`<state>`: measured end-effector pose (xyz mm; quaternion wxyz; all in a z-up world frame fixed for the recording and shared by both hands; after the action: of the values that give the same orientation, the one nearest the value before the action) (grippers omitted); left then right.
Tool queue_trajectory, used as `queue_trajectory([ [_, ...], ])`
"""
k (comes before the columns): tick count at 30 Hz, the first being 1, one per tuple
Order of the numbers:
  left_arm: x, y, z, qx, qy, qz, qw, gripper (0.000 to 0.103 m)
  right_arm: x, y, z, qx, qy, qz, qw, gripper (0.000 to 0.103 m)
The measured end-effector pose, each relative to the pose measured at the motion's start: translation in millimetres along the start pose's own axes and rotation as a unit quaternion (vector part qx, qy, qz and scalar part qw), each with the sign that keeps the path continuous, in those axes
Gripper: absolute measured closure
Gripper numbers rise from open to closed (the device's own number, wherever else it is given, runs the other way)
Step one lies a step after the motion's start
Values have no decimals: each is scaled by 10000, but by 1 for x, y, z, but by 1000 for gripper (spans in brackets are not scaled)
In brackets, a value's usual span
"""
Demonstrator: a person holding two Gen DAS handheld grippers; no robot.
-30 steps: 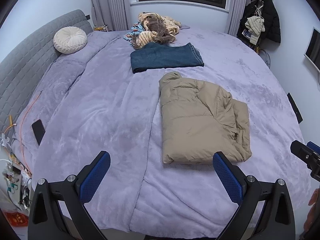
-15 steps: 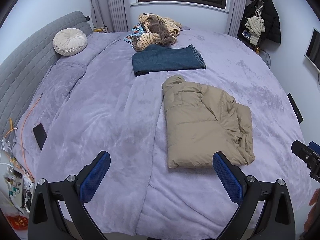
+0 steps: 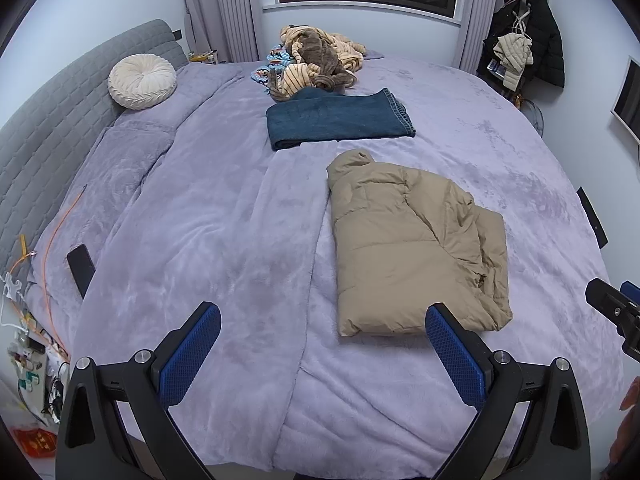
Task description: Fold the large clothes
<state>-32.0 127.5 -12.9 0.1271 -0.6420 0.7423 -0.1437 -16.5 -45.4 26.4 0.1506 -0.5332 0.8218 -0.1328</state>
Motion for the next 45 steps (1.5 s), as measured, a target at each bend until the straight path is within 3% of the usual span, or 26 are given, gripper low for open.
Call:
queue_trajectory([
  [45,-11,-2,2,4,11,-14,10000,1,-4,0,-1,13,8,-8,10000,0],
])
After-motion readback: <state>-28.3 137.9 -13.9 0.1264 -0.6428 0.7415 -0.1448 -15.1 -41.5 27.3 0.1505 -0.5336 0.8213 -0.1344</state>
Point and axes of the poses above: each gripper's, at about its wrist camera, not at the fingertips, and z roughly the way its jaws point, x to its right, y to its underside, the point moved 10 cm from there along z, roughly the way its jaws point, and after that the axes turned 13 degrees about -x, right-handed, at the moved point
